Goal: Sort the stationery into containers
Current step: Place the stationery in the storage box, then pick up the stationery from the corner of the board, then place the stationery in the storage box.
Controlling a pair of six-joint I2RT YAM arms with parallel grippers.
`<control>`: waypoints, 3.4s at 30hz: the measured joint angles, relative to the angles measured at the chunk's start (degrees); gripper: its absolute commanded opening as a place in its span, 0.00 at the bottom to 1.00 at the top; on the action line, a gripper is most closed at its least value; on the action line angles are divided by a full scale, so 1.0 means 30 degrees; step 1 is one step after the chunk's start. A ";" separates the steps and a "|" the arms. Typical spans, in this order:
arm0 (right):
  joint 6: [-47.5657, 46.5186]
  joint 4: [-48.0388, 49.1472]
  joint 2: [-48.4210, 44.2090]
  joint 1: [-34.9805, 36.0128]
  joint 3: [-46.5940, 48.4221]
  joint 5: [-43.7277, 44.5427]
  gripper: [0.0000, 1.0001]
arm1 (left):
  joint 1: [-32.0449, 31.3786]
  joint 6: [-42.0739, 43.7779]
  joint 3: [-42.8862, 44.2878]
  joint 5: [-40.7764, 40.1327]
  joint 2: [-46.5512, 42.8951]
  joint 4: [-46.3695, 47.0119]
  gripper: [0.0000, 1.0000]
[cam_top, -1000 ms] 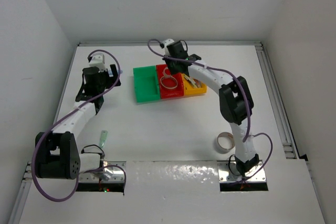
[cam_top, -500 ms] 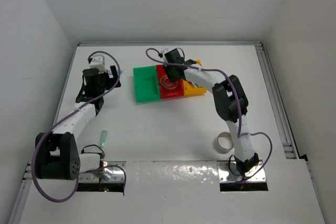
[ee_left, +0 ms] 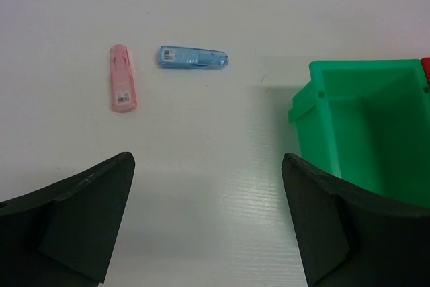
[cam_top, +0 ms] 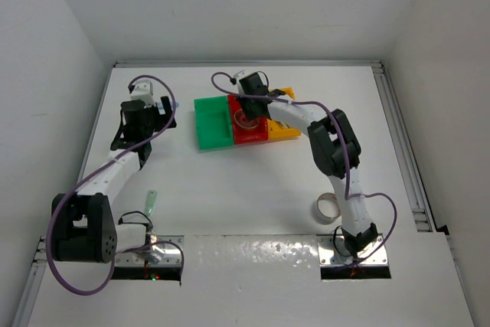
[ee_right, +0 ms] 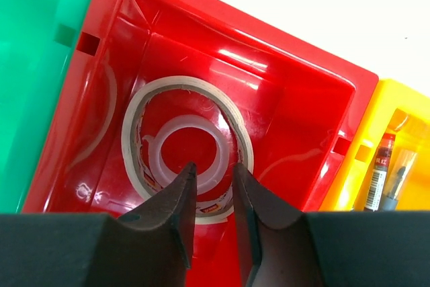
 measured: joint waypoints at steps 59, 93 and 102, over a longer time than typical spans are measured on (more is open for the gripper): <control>2.0669 -1.0644 -3.0767 -0.4656 -2.6818 0.4226 0.00 | -0.5173 -0.1821 -0.3373 -0.1872 -0.8939 -0.2280 0.86; 1.0979 -0.7825 -0.1290 -0.0554 0.2761 0.2339 0.00 | -0.1370 -0.0882 -0.3024 -0.4364 -0.6244 -0.4328 0.87; 1.2582 -0.6768 -0.1290 -0.0262 0.2062 0.2885 0.02 | -0.1282 -0.0408 -0.3024 -0.5064 -0.6484 -0.4226 0.89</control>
